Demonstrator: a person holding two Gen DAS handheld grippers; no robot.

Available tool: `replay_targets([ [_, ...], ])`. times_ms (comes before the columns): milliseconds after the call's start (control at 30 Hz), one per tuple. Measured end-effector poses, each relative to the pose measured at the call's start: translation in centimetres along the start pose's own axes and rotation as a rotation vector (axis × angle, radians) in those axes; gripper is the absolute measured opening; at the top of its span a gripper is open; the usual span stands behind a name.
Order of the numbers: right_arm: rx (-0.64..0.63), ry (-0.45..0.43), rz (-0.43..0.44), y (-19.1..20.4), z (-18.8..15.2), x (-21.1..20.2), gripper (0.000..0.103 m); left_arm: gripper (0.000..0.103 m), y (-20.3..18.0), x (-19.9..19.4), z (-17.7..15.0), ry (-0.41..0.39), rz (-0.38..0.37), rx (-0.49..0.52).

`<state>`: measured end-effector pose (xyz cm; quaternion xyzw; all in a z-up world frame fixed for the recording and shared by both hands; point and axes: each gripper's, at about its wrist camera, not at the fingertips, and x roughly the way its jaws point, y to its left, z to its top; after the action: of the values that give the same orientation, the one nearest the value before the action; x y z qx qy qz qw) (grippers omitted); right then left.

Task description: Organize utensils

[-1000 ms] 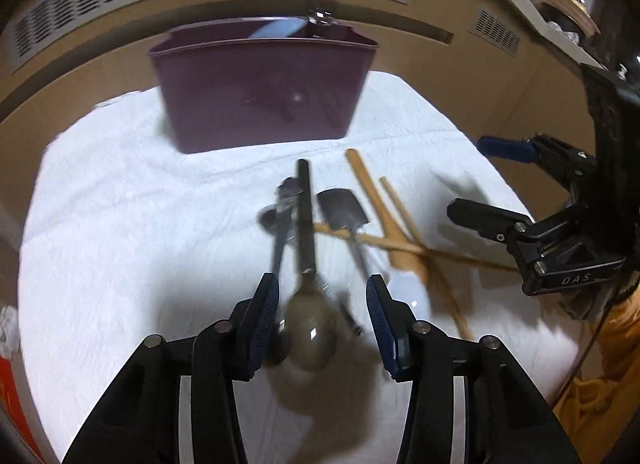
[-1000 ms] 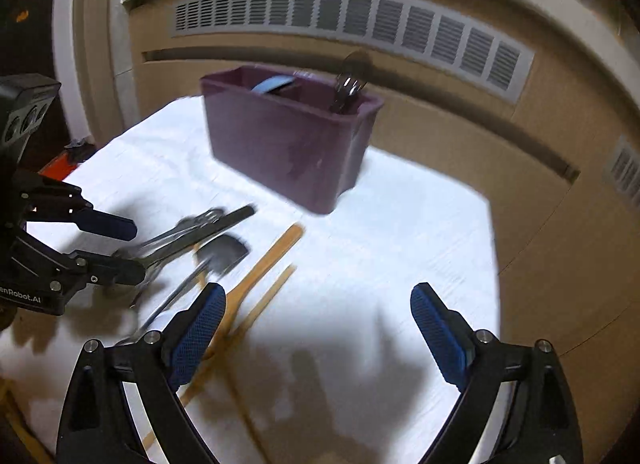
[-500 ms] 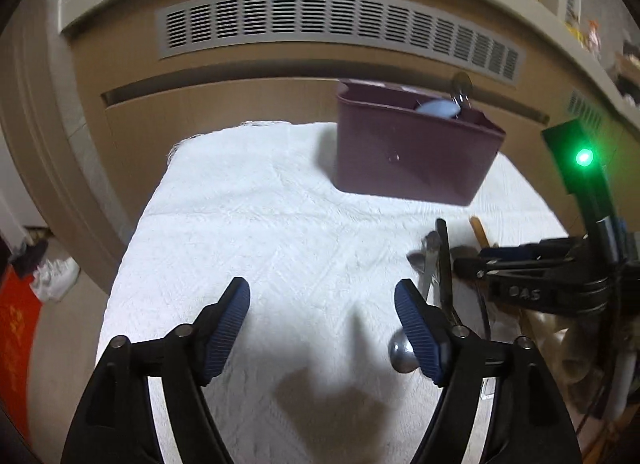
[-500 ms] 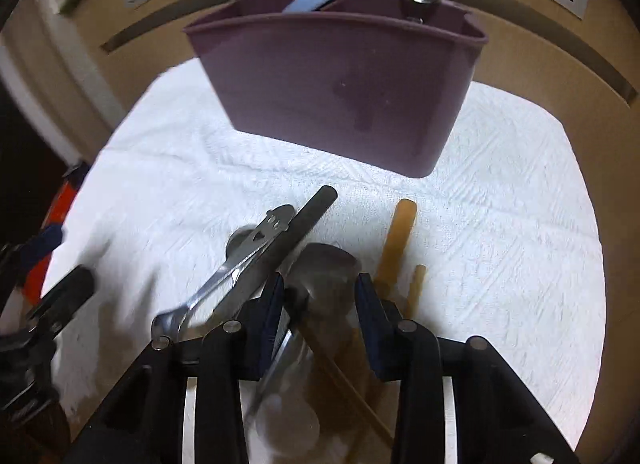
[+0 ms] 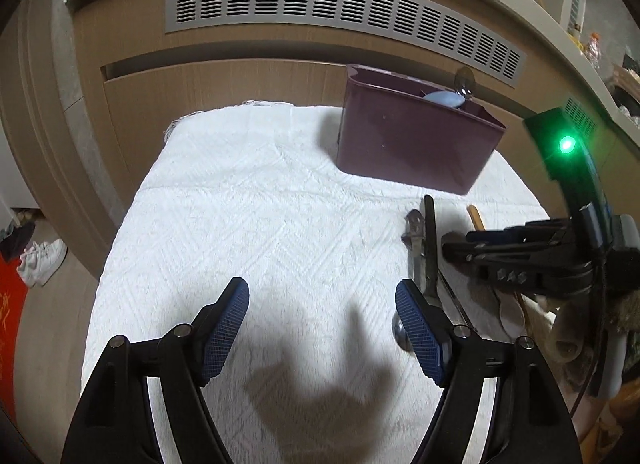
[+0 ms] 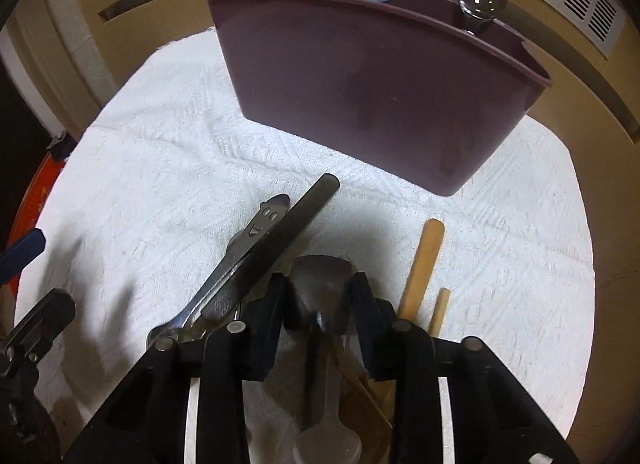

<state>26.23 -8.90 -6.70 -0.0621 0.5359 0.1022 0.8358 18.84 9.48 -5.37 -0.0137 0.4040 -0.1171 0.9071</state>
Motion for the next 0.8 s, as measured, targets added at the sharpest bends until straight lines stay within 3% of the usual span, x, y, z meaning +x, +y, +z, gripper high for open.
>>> replay_targets([
  [233, 0.000, -0.116, 0.050, -3.4, -1.7, -3.7, 0.030, 0.076, -3.5, 0.2, 0.4, 0.044, -0.181, 0.085],
  [367, 0.002, -0.176, 0.065, -5.5, -2.4, -5.8, 0.030, 0.073, -7.0, 1.9, 2.3, 0.034, -0.190, 0.209],
  [433, 0.001, -0.187, 0.078, -6.4, -2.9, -6.1, 0.030, 0.048, -8.4, 3.5, 3.6, 0.066, -0.204, 0.266],
  [533, 0.017, -0.197, 0.117, -7.4, -3.5, -6.0, 0.030, 0.031, -10.4, 6.9, 5.8, 0.150, -0.211, 0.351],
  [633, 0.035, -0.216, 0.144, -8.7, -4.5, -6.8, 0.030, 0.031, -11.8, 9.2, 7.3, 0.203, -0.216, 0.412],
  [800, 0.041, -0.235, 0.167, -9.2, -5.3, -6.9, 0.030, 0.030, -12.2, 12.1, 8.6, 0.278, -0.120, 0.416],
])
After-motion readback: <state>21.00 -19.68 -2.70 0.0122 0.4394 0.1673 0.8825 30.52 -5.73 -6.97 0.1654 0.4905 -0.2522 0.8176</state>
